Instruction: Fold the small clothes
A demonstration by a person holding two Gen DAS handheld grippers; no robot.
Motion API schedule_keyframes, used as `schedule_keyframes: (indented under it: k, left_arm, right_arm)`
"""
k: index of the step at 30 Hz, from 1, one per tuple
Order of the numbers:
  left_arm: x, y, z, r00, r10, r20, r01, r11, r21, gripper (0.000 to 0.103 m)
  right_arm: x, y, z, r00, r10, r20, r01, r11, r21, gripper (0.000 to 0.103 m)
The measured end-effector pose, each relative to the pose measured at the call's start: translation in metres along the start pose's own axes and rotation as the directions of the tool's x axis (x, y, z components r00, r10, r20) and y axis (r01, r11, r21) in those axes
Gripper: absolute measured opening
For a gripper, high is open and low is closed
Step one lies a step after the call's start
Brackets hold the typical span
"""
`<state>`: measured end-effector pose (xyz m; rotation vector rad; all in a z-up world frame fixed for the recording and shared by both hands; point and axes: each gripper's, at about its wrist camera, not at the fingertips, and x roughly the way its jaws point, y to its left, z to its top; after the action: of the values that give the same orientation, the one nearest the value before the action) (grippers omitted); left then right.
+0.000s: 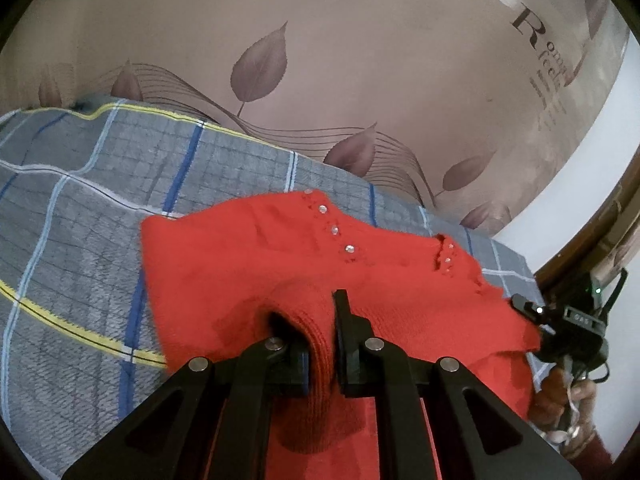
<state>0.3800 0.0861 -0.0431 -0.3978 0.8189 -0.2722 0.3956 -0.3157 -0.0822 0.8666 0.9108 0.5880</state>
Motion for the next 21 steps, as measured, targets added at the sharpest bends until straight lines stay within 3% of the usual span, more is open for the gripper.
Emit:
schedule_keyframes:
  k: [8,15,17,19,21]
  left_arm:
    - [0.0,0.012,0.007,0.995,-0.099,0.018,0.1,0.989,-0.112,0.023]
    - [0.002,0.015,0.01,0.993,-0.118,0.025,0.12,0.981,-0.155,0.029]
    - [0.002,0.019,0.011,0.988,-0.147,0.039,0.152,0.969,-0.195,0.035]
    - [0.003,0.024,0.01,0.98,-0.191,0.056,0.199,0.945,-0.26,0.051]
    - [0.003,0.027,0.01,0.973,-0.218,0.075,0.23,0.925,-0.303,0.056]
  right_arm:
    - [-0.002,-0.007,0.002,0.998,0.057,0.039,-0.059,0.997,0.052,0.018]
    - [-0.008,-0.021,0.004,0.988,0.113,0.102,-0.127,0.982,0.141,0.028]
    - [-0.008,-0.023,0.004,0.988,0.109,0.109,-0.124,0.982,0.143,0.029]
    - [-0.008,-0.025,0.004,0.988,0.107,0.114,-0.123,0.982,0.146,0.029]
    - [-0.008,-0.026,0.004,0.986,0.113,0.125,-0.132,0.979,0.152,0.029]
